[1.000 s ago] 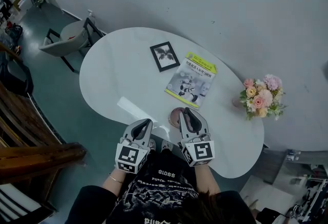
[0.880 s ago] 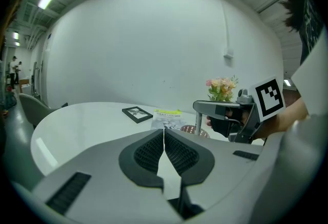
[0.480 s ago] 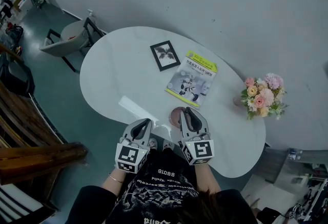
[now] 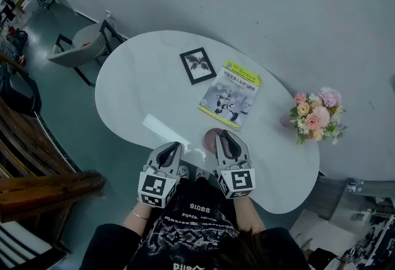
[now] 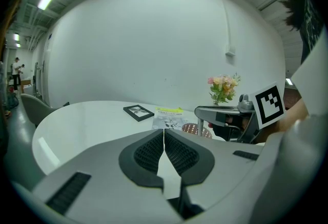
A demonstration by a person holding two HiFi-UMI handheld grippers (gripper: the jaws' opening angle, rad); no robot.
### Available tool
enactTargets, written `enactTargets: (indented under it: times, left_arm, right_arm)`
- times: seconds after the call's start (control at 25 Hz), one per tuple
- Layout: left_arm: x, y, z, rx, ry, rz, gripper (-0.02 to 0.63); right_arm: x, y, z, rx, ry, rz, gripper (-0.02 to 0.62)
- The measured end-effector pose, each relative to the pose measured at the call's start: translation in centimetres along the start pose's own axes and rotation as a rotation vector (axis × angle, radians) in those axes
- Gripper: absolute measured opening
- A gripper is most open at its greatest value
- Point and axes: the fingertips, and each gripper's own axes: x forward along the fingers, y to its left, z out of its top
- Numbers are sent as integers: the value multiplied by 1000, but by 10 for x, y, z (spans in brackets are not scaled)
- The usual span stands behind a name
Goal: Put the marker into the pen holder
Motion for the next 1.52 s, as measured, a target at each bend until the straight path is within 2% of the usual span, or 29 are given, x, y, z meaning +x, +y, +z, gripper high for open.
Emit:
enactTargets:
  times: [1.0, 1.08, 1.16, 1.52]
  left_arm:
    - [8, 2, -7, -20, 19, 5, 25]
    - [9, 2, -8, -20, 20, 5, 25]
    - [10, 2, -8, -18, 21, 5, 25]
    - [10, 1, -7, -13, 17, -3, 25]
  right_arm:
    - [4, -5, -20, 11, 57, -10, 94]
    - [6, -4, -21, 28, 61, 0, 113]
    - [6, -3, -22, 45, 61, 6, 179]
    - [6, -2, -21, 59, 73, 25, 204]
